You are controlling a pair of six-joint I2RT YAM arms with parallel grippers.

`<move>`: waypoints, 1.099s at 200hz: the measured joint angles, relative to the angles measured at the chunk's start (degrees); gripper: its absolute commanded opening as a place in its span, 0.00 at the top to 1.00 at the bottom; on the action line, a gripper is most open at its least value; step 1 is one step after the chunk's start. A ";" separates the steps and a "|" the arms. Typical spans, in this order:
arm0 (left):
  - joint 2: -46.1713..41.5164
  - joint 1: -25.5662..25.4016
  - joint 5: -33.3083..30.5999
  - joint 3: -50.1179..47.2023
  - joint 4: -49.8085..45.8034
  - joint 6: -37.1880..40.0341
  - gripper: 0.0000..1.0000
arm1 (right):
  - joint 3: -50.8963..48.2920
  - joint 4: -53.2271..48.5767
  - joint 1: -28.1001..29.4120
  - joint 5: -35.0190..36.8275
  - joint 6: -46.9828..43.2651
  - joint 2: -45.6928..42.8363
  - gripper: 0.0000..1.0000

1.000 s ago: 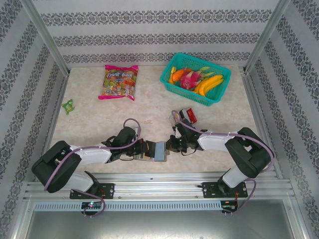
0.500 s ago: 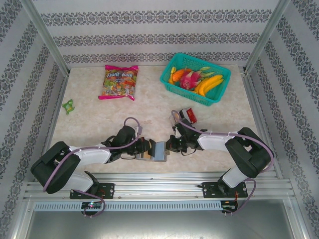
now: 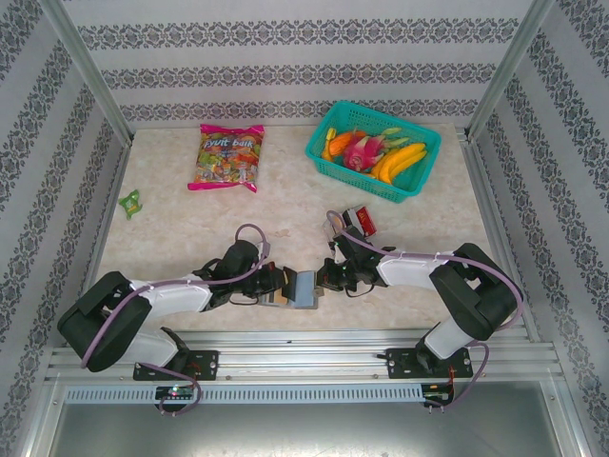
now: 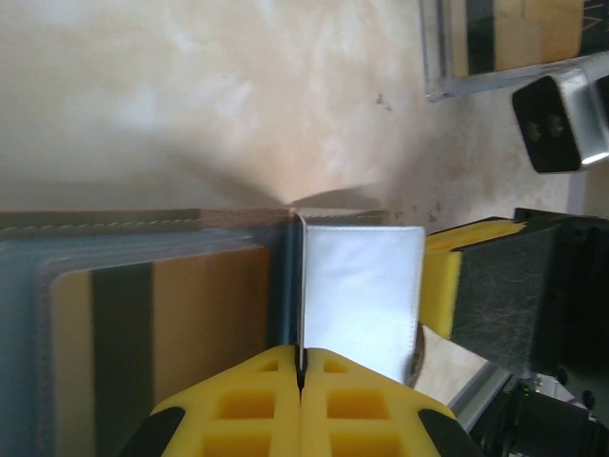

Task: Put the credit cards into the card holder

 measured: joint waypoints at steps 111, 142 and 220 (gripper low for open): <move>2.19 0.04 -0.68 1.64 -4.66 4.48 0.99 | 0.00 -0.04 -0.02 0.00 -0.66 0.00 0.93; 2.16 0.02 -0.81 1.75 -4.98 5.09 0.99 | 0.28 -0.94 -0.07 0.50 -1.18 -0.13 0.80; 0.22 -0.46 0.15 1.18 -4.26 3.76 0.98 | 2.56 -13.03 0.24 8.52 -5.68 -15.10 0.83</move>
